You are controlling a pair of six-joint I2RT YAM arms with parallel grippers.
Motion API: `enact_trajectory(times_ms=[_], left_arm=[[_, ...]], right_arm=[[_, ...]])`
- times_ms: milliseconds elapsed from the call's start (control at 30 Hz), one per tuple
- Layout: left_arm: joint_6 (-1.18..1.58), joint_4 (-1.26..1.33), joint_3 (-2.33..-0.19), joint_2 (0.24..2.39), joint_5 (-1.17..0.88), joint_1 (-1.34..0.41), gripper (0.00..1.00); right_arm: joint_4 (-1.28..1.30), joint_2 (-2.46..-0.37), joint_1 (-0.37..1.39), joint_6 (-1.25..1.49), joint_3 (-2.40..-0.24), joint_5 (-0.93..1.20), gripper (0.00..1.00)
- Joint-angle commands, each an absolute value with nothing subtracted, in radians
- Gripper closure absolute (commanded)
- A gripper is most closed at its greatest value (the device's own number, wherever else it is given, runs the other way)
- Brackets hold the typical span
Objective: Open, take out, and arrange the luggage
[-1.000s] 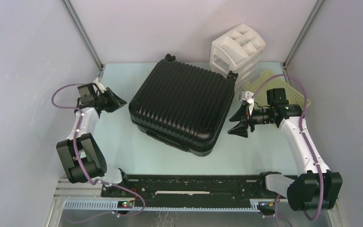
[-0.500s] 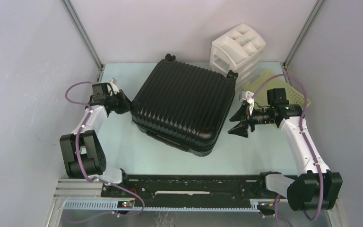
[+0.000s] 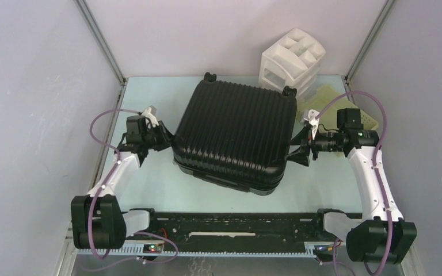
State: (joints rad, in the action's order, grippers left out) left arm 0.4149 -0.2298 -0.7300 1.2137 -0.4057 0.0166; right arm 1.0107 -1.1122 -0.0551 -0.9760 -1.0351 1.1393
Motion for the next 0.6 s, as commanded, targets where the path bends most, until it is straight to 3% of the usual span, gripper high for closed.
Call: enact_trajectory(times_ms=[0, 467, 567], left_arm=[[0.499, -0.229, -0.662, 1.12, -0.494, -0.092, 0.72], [0.588, -0.237, -0.541, 0.889, -0.454, -0.158, 0.7], [0.592, -0.25, -0.538, 0.859, -0.441, -0.167, 0.7]], right_arm=[[1.102, -1.089, -0.051, -1.034, -1.118, 1.148, 0.28], [1.39, -1.056, 0.056, -1.199, -1.303, 1.084, 0.27], [1.422, -1.051, 0.103, -1.216, -1.312, 1.093, 0.2]])
